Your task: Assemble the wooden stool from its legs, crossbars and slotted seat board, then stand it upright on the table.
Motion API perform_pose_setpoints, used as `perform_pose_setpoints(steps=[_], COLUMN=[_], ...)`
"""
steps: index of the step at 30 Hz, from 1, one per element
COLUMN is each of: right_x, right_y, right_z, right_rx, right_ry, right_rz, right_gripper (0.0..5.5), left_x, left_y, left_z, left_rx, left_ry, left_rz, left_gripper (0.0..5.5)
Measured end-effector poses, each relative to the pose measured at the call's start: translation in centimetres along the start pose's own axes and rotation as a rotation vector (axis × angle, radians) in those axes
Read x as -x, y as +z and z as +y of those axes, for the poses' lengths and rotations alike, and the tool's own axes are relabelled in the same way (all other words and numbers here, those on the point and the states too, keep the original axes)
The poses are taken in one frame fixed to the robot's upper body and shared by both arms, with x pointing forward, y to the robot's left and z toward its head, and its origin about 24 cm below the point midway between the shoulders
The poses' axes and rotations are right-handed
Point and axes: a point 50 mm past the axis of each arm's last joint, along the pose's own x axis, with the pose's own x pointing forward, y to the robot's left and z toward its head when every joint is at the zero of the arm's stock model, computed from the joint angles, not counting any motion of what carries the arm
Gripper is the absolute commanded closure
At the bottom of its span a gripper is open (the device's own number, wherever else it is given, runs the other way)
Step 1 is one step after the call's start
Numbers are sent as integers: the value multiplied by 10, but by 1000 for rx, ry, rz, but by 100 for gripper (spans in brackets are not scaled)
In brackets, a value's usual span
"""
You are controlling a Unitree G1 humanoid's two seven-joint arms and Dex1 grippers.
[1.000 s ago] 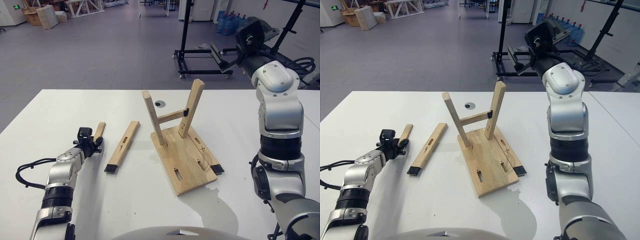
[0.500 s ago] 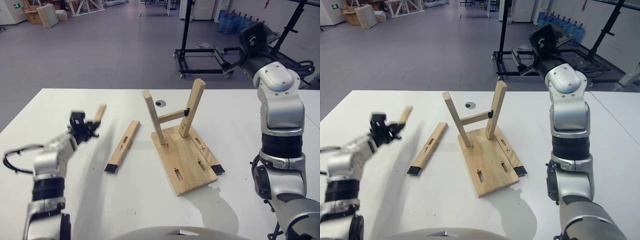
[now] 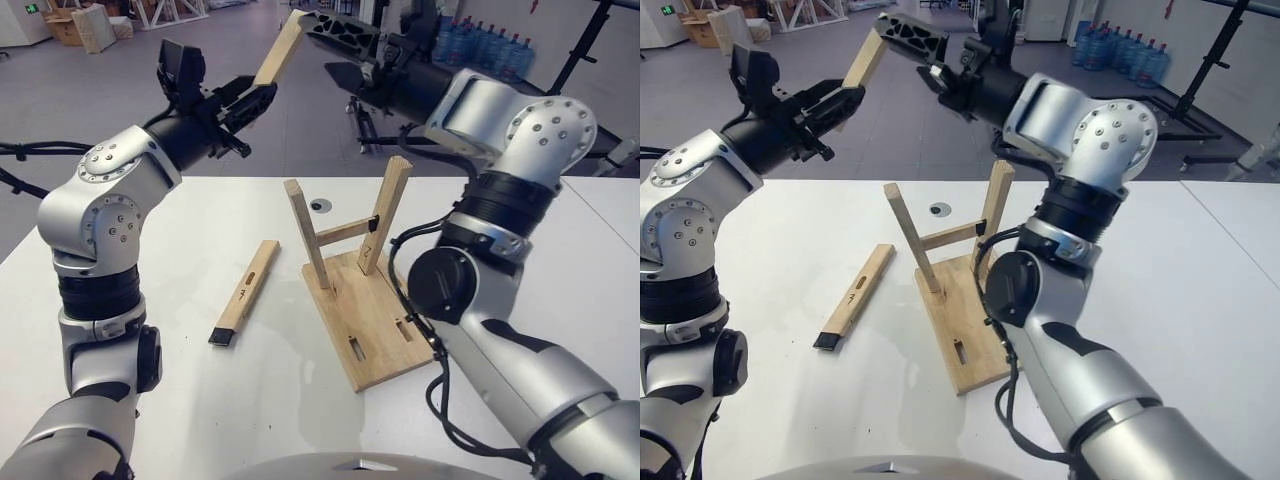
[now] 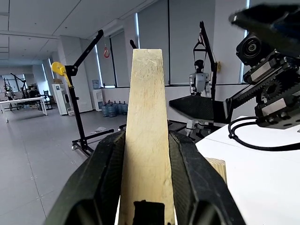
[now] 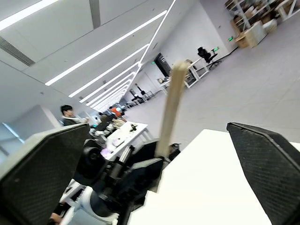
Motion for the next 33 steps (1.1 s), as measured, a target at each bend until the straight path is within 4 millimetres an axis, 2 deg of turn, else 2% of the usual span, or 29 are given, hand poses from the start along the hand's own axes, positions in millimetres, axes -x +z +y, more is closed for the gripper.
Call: perform_pose_setpoints(steps=[5, 12, 22, 33], right_x=[-4, -8, -21, -21], right_y=[-8, -1, -4, -8], right_z=[-6, -7, -5, -8], right_rx=[-87, -107, -139, -177], right_ry=[-38, -77, -52, -61], right_rz=[-31, -141, -144, -162], right_gripper=[10, 10, 178, 363], left_x=[-3, -5, -5, -7], left_y=[0, -2, -6, -7], left_z=[-6, -20, -24, -26], left_rx=[6, 36, 49, 48], left_ry=[-2, -33, -45, -32], left_rz=[-17, -32, -17, -15], left_gripper=[422, 422, 422, 422])
